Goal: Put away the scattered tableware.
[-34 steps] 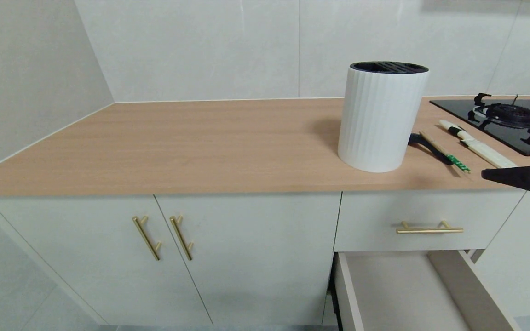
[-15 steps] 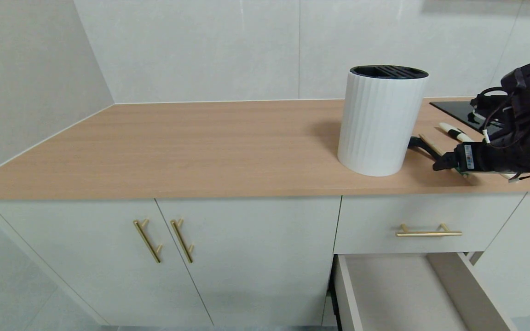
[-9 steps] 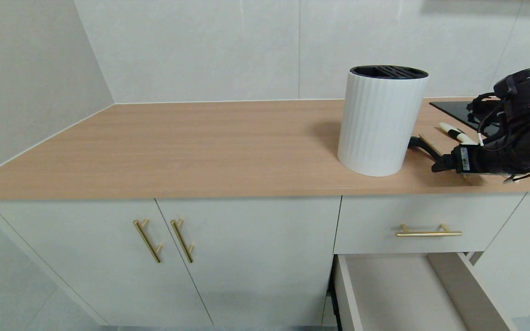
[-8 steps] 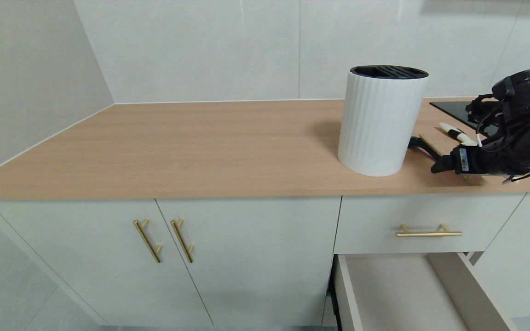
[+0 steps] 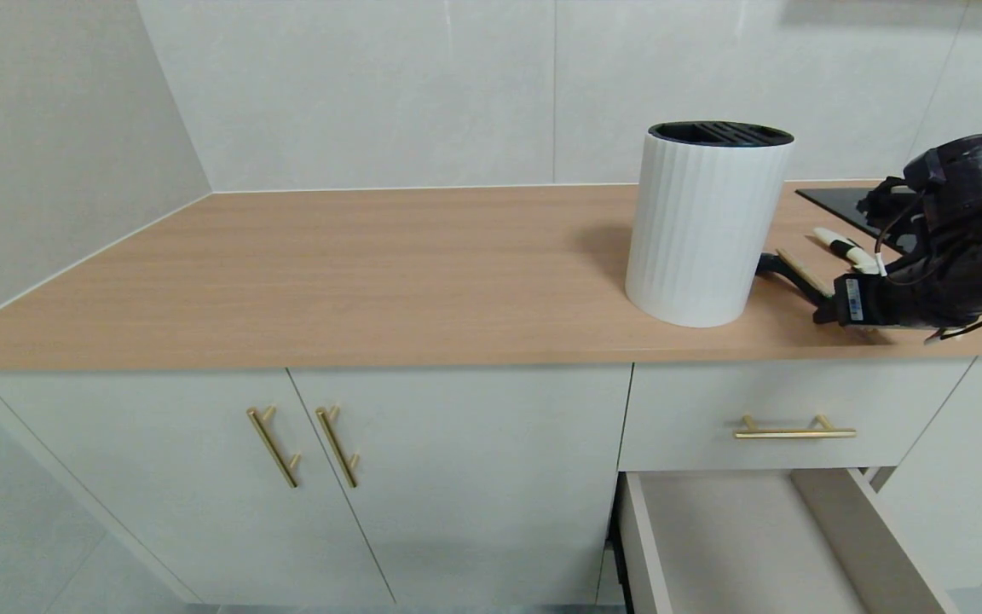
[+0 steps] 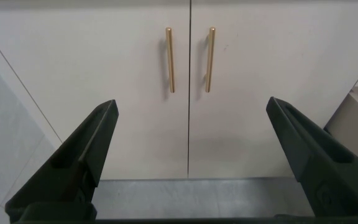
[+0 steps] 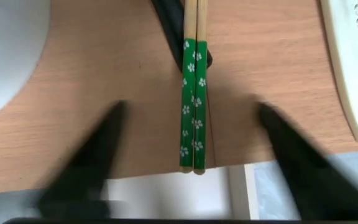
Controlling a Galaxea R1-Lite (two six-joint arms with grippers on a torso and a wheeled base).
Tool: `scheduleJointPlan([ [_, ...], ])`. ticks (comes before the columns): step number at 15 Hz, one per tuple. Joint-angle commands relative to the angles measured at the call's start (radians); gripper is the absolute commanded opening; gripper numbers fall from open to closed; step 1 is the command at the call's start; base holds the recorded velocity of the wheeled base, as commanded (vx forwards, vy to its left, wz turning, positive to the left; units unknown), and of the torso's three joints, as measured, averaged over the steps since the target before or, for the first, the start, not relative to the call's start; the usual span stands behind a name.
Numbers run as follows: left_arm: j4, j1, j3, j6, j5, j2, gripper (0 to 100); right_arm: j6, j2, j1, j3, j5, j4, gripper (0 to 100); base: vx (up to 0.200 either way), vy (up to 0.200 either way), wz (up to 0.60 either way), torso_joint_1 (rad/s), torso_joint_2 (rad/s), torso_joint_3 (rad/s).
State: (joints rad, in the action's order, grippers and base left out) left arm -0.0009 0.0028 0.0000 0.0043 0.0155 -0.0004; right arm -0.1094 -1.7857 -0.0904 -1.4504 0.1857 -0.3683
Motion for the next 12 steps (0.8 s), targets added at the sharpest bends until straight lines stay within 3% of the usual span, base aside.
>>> scheduleJointPlan([
  [1, -0.001, 0.000, 0.000, 0.000, 0.000, 0.000, 100, 0.000, 0.003, 0.000, 0.001, 0.000, 0.002, 0, 0.000, 0.000, 0.00, 0.000, 0.00, 0.000],
  [5, -0.001, 0.000, 0.000, 0.000, 0.000, 0.000, 100, -0.001, 0.017, 0.000, 0.005, 0.001, 0.002, 0, 0.000, 0.000, 0.00, 0.000, 0.00, 0.000],
  [8, -0.001, 0.000, 0.000, 0.000, 0.000, 0.000, 100, -0.004, 0.066, 0.000, 0.013, 0.069, -0.001, 0, 0.000, 0.000, 0.00, 0.000, 0.00, 0.000],
  [12, -0.001, 0.000, 0.000, 0.000, 0.000, 0.000, 100, -0.019, 0.335, -0.005, 0.143, 0.041, -0.003, 0, 0.000, 0.000, 0.00, 0.000, 0.00, 0.000],
])
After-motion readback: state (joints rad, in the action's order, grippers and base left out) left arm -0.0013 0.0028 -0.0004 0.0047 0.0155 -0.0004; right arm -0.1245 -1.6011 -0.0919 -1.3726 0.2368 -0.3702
